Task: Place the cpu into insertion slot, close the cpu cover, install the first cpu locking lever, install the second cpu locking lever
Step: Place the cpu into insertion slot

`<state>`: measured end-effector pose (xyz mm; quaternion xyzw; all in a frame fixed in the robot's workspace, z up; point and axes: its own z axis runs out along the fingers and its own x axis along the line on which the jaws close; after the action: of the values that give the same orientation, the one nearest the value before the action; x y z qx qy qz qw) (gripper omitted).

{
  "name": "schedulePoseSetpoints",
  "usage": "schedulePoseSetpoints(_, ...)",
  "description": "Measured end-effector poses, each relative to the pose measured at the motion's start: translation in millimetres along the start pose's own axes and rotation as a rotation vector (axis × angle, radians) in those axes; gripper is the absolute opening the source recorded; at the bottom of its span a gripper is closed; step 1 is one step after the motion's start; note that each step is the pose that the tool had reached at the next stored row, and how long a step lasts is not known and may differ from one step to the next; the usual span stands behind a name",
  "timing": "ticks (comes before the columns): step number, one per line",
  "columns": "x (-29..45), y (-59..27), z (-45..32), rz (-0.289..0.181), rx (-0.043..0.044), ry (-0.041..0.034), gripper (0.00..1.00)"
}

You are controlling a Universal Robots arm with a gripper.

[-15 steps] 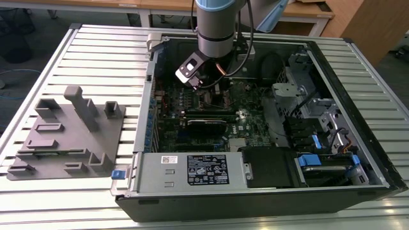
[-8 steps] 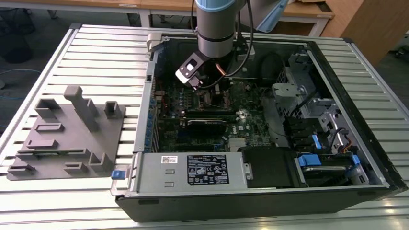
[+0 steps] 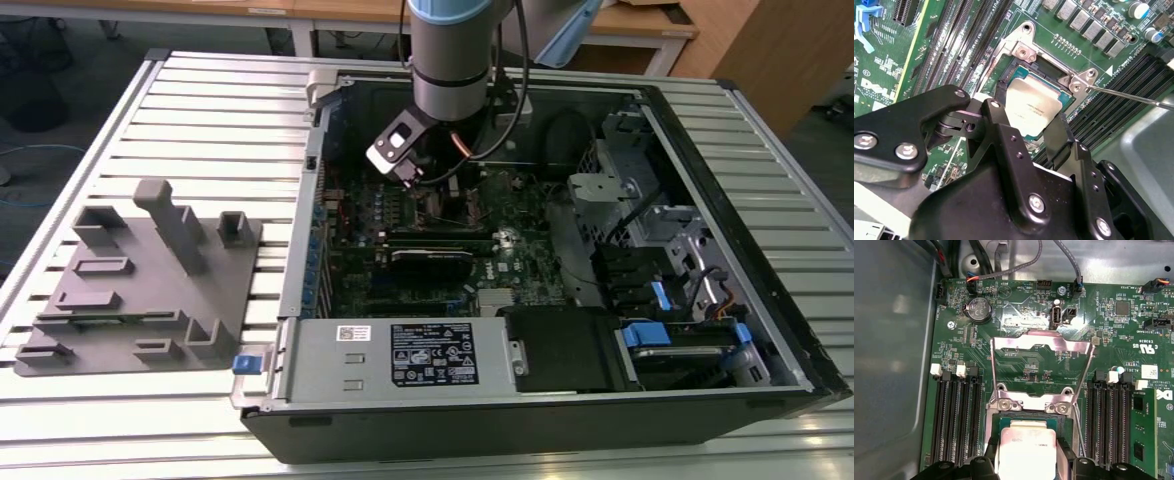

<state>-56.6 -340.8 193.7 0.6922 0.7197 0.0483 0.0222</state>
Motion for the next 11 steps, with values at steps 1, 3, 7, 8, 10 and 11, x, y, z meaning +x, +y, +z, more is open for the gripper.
schedulePoseSetpoints(1, 0.0, 0.0, -0.3, 0.000, 0.0001, -0.0001, 0.54)
schedulePoseSetpoints(3, -0.2, 0.0, -0.8, 0.000, 0.0005, -0.0007, 0.54)
schedulePoseSetpoints(7, -1.4, 0.0, -1.0, 0.000, 0.0006, -0.0008, 0.54)
schedulePoseSetpoints(8, -2.1, -0.1, -1.0, 0.000, 0.0006, -0.0008, 0.54)
schedulePoseSetpoints(10, -3.1, -0.1, -1.0, 0.000, 0.0005, -0.0009, 0.54)
schedulePoseSetpoints(11, -3.2, -0.2, -1.0, 0.000, 0.0005, -0.0008, 0.54)
